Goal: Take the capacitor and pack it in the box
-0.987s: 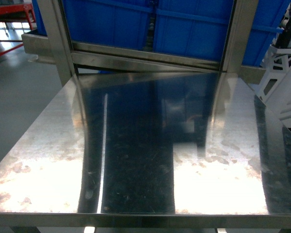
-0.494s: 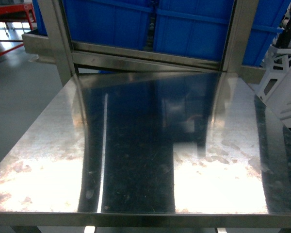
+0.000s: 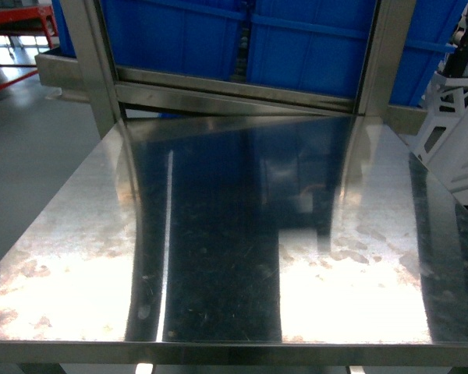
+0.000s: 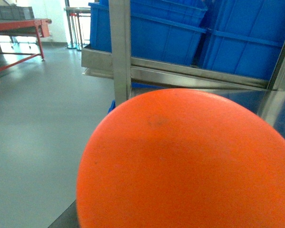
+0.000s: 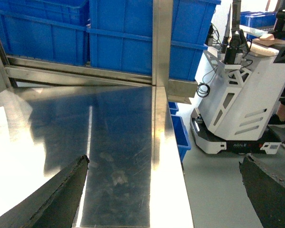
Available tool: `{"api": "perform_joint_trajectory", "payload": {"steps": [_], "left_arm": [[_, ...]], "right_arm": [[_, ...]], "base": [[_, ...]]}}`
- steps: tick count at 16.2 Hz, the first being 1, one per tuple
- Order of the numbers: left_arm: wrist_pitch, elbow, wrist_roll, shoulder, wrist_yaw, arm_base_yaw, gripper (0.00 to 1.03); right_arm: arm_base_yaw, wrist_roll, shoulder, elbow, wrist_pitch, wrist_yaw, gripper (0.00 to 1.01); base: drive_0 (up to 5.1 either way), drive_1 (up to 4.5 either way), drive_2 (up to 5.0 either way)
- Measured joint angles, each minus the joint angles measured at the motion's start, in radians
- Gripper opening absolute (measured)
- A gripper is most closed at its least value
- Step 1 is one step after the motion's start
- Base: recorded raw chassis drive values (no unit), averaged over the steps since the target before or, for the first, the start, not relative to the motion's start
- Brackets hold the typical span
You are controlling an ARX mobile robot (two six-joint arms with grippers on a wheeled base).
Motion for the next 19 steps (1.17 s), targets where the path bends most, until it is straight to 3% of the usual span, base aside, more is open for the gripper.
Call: {"api": "perform_joint_trajectory", "payload": {"steps": [19], "left_arm": [[0.002,0.000,0.002,0.000,0.000,0.000,0.44]], "right_arm": [[0.000,0.000,0.000,0.000,0.001,0.000,0.98]], "base": [[0.0,0.00,0.0]]}}
